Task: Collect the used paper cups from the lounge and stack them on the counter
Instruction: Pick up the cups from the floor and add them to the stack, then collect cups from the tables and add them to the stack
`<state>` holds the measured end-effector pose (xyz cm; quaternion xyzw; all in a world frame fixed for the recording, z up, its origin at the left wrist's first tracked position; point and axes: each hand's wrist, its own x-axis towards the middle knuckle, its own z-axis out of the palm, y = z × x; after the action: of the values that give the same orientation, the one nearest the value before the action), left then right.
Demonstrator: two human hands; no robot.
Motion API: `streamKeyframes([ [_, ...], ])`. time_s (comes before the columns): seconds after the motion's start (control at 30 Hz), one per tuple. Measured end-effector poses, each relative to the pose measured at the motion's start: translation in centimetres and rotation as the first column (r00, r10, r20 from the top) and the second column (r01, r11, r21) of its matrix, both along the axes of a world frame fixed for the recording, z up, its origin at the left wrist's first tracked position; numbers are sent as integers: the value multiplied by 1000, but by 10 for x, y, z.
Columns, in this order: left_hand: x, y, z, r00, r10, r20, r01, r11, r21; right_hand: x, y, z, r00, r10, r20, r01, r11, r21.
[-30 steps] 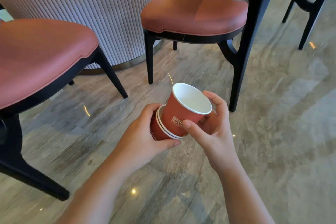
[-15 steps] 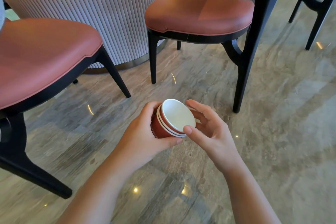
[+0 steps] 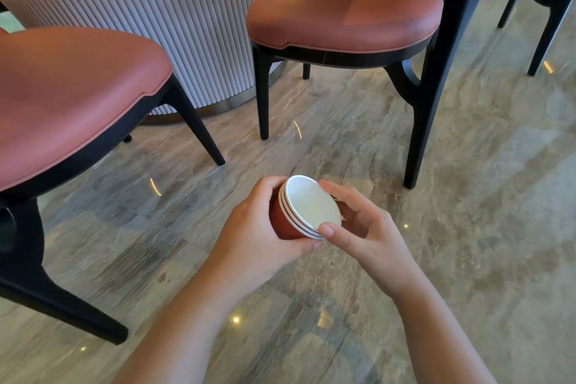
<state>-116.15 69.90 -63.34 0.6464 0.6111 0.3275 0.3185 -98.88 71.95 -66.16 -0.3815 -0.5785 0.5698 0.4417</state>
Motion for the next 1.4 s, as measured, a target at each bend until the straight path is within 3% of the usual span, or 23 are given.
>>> streamKeyframes([
  [0.17, -4, 11, -2, 998, -41, 50, 42, 999, -13, -3, 2, -7, 999, -38, 39, 38, 999, 14],
  [0.3, -2, 21, -3, 978, 4, 210, 1, 1000, -20, -8, 6, -4, 960, -263, 96, 257, 964, 71],
  [0.4, 6, 18, 10, 914, 115, 390, -90, 993, -82, -22, 4, 18, 898, -387, 208, 383, 922, 62],
  [0.5, 3, 8, 36, 843, 254, 474, -201, 966, -161, -26, 2, 64, 858, -352, 374, 320, 936, 147],
  [0.7, -20, -6, 137, 860, 282, 426, -215, 956, -199, -31, 10, 177, 804, -358, 474, 238, 925, 295],
  [1.03, -47, -72, 329, 872, 340, 351, -271, 934, -231, -54, -46, 354, 674, -391, 627, 199, 913, 355],
  [1.2, -58, -100, 399, 871, 390, 300, -338, 917, -210, -49, -75, 434, 611, -368, 701, 129, 920, 371],
  [1.4, -55, -136, 447, 881, 395, 260, -367, 918, -151, -50, -116, 482, 580, -299, 757, 22, 935, 353],
])
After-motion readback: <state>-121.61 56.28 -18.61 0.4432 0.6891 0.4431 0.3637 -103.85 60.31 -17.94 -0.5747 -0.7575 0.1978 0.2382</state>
